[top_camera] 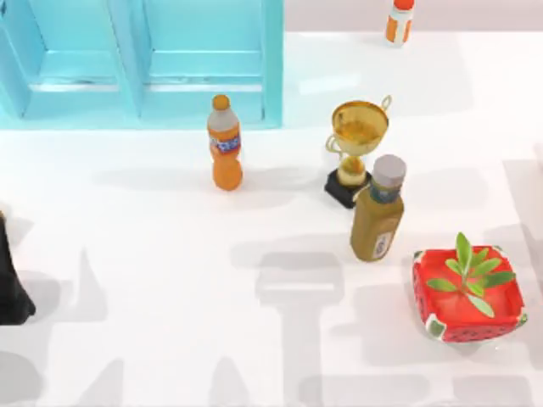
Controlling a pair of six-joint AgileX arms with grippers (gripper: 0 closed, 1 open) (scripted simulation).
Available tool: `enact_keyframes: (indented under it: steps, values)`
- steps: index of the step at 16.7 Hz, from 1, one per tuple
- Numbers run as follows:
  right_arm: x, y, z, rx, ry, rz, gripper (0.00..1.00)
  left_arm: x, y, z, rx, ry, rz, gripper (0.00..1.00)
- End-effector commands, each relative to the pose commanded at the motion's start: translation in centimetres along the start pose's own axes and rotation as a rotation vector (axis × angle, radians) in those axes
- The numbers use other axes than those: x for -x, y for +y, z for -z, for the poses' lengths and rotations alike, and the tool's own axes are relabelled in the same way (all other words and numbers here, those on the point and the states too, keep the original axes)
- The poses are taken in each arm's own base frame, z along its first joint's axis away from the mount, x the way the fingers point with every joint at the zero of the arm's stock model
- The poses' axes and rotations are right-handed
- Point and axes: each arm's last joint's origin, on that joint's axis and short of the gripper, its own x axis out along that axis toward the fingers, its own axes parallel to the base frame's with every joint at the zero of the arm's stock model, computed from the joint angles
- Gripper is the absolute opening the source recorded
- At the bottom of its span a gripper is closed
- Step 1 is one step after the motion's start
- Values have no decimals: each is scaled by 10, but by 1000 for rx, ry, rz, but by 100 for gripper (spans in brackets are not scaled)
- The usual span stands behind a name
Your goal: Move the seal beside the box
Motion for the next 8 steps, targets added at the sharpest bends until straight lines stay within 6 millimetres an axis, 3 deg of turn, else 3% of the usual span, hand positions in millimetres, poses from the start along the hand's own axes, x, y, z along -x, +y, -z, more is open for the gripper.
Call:
enact_keyframes:
  steps: [4, 8]
  values:
    - [-2, 0, 0, 0, 2, 0, 0, 0, 0, 0, 0, 0, 0, 100]
    - [-2, 0, 0, 0, 2, 0, 30, 0, 0, 0, 0, 0, 0, 100]
